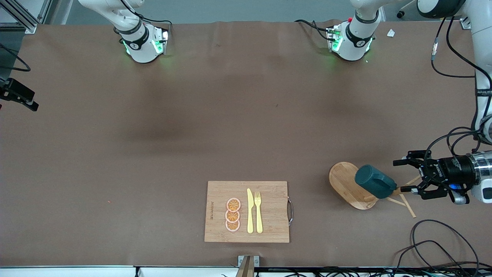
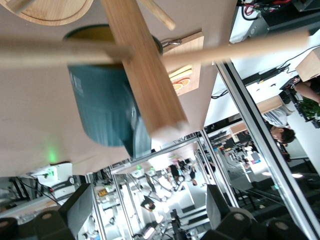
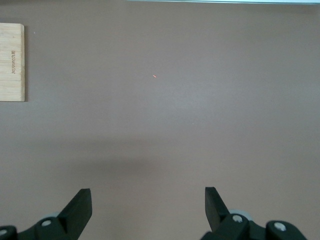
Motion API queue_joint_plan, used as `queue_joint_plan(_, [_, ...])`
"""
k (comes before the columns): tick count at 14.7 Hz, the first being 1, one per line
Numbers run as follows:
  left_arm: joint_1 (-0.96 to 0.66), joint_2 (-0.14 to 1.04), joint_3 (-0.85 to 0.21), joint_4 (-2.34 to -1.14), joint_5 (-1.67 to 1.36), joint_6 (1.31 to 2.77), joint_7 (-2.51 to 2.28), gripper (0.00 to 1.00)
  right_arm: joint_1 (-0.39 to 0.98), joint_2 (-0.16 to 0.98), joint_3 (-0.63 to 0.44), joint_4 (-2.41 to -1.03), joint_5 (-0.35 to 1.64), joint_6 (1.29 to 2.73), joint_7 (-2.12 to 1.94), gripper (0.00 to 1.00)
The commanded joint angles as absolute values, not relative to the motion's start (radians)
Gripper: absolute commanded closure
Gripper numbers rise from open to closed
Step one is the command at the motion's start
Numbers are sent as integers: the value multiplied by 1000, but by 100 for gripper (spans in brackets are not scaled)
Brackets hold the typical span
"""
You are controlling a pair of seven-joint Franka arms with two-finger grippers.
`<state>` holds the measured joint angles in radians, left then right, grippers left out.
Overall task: Pass cup and hang on rack
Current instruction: 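Open the left gripper and pull it away from the mug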
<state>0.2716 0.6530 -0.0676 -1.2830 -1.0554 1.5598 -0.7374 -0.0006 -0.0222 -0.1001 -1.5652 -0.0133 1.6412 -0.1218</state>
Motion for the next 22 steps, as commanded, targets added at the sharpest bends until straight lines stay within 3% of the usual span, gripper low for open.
queue_joint_plan(1, [246,571,-95,-1298,-923,1554,-730,0,-26,-15,-84,-1552,-23,1643,-146,0])
queue_joint_plan(7, [118,416,-120,-1298,-529,1554,-692,0,-26,-12,-84,-1549,-23,1643,-146,0])
queue_joint_plan(11, [97,321,-256,-1302,-147,1551,-535,0,-26,-6,-84,-1549,-23,1643,-146,0])
queue_joint_plan(16, [95,249,-311,-1304,115,1539,-275,0,-26,-5,-84,-1549,-21,1651,-144,0])
queue_joint_plan(20, [92,203,-289,-1310,101,1491,-142,0,-29,-5,-84,-1549,-23,1658,-153,0])
queue_joint_plan(22, [34,137,-203,-1362,100,1483,-86,0,-29,-5,-84,-1549,-23,1658,-161,0])
